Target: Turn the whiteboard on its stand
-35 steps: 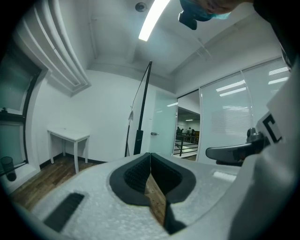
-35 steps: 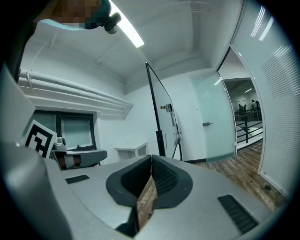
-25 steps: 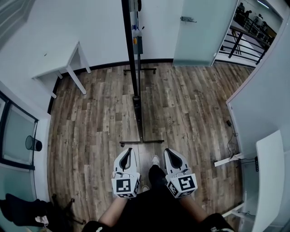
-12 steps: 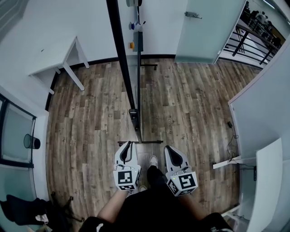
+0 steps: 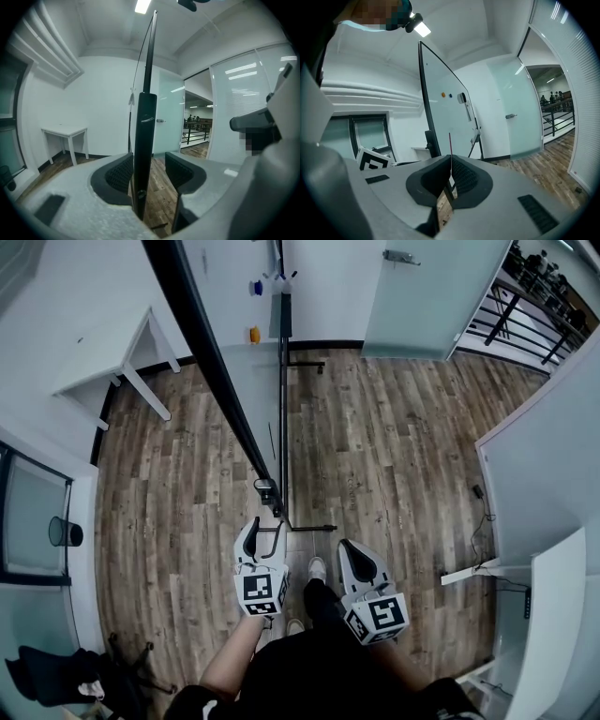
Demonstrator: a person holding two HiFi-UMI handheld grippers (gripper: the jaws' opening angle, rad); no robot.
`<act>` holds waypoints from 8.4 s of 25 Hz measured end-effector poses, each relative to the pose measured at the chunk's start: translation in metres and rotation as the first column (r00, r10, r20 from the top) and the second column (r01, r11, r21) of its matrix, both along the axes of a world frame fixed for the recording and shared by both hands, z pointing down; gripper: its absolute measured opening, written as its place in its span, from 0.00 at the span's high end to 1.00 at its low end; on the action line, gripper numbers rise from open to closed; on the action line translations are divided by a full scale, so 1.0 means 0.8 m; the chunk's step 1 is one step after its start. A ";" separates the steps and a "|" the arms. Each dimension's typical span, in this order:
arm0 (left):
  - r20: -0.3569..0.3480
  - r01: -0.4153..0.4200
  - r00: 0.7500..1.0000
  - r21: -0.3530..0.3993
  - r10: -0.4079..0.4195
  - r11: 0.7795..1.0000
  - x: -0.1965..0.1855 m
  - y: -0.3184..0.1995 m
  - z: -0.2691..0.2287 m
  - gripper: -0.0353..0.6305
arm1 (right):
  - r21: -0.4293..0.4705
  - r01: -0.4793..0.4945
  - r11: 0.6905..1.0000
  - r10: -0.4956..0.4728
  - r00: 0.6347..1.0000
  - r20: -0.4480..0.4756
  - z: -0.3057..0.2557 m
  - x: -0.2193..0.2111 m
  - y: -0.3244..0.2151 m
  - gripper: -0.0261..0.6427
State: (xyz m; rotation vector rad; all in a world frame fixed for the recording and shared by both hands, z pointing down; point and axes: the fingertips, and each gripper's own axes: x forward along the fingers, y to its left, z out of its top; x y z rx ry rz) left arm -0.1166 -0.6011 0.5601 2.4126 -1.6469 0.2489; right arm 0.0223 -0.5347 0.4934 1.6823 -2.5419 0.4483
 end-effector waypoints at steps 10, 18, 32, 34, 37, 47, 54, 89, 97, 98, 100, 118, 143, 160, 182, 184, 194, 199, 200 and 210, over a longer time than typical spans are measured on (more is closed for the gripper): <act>0.046 0.037 0.998 -0.002 -0.037 0.999 0.005 -0.062 0.025 0.60 | -0.026 0.020 0.999 -0.020 1.000 -0.001 0.012 0.010 -0.023 0.94; 0.038 0.049 0.998 -0.007 -0.048 0.999 0.013 -0.090 0.028 0.60 | -0.040 0.028 0.999 -0.029 1.000 -0.012 0.020 0.017 -0.037 0.94; 0.049 0.057 0.997 0.007 -0.057 0.998 0.022 -0.110 0.038 0.67 | -0.048 0.002 0.999 -0.002 1.000 -0.014 0.024 0.024 -0.040 0.94; 0.047 0.059 0.997 0.008 -0.059 0.998 0.022 -0.110 0.039 0.67 | -0.047 -0.003 0.999 0.002 1.000 -0.013 0.025 0.024 -0.038 0.94; 0.050 0.060 0.997 0.003 -0.060 0.998 0.020 -0.104 0.040 0.67 | -0.038 0.001 0.999 -0.002 1.000 -0.016 0.023 0.020 -0.031 0.94; 0.050 0.044 0.998 0.006 -0.045 0.999 0.013 -0.056 0.045 0.67 | -0.018 -0.034 0.999 0.034 0.999 -0.015 0.023 0.016 0.012 0.94; 0.052 0.048 0.998 -0.005 -0.047 0.999 0.003 -0.019 0.047 0.67 | -0.019 -0.046 0.999 0.045 0.999 -0.019 0.021 0.013 0.049 0.94; 0.052 0.004 0.999 -0.012 -0.003 1.000 0.014 0.162 0.047 0.67 | -0.017 -0.168 0.986 0.167 0.985 -0.053 0.023 0.015 0.263 0.94; 0.051 -0.009 0.999 -0.020 0.011 1.000 0.042 0.199 0.052 0.67 | -0.025 -0.203 0.979 0.201 0.977 -0.066 0.031 0.024 0.320 0.94; 0.051 -0.010 0.999 -0.021 0.011 1.000 0.045 0.204 0.052 0.67 | -0.025 -0.204 0.979 0.202 0.977 -0.067 0.030 0.024 0.326 0.94; 0.051 -0.011 0.999 -0.024 0.013 1.000 0.051 0.215 0.053 0.67 | -0.028 -0.204 0.979 0.202 0.977 -0.068 0.030 0.025 0.340 0.94; 0.053 0.002 0.999 -0.033 -0.001 0.999 0.092 0.294 0.051 0.67 | -0.061 -0.166 0.984 0.162 0.984 -0.069 0.020 0.077 0.441 0.94; 0.050 0.010 0.999 -0.036 -0.008 0.999 0.137 0.444 0.050 0.67 | -0.053 -0.125 0.991 0.122 0.991 -0.059 0.029 0.122 0.564 0.94; 0.043 0.025 0.999 -0.016 -0.024 1.000 0.158 0.565 0.049 0.67 | -0.035 -0.052 0.998 0.052 0.998 -0.022 0.038 0.163 0.674 0.94; 0.038 0.051 0.998 0.008 -0.051 0.999 0.185 0.754 0.047 0.68 | -0.082 0.041 0.996 -0.043 0.999 -0.021 0.048 0.204 0.813 0.94; 0.038 0.054 0.998 0.004 -0.054 0.999 0.188 0.773 0.048 0.68 | -0.084 0.046 0.995 -0.049 0.999 -0.023 0.048 0.204 0.824 0.94; 0.049 0.048 0.998 -0.019 -0.047 0.999 0.197 0.849 0.054 0.67 | -0.103 0.039 0.994 -0.043 0.999 -0.032 0.059 0.199 0.868 0.94; 0.044 0.050 0.998 -0.028 -0.049 0.998 0.202 0.884 0.051 0.67 | -0.094 0.019 0.995 -0.023 0.999 -0.036 0.053 0.196 0.894 0.94; 0.046 0.052 0.998 -0.028 -0.051 0.998 0.202 0.892 0.054 0.67 | -0.093 0.015 0.996 -0.019 0.999 -0.038 0.052 0.196 0.900 0.94; 0.054 0.051 0.997 -0.039 -0.049 0.998 0.213 0.957 0.056 0.67 | -0.101 -0.005 0.995 0.000 0.999 -0.048 0.051 0.196 0.969 0.94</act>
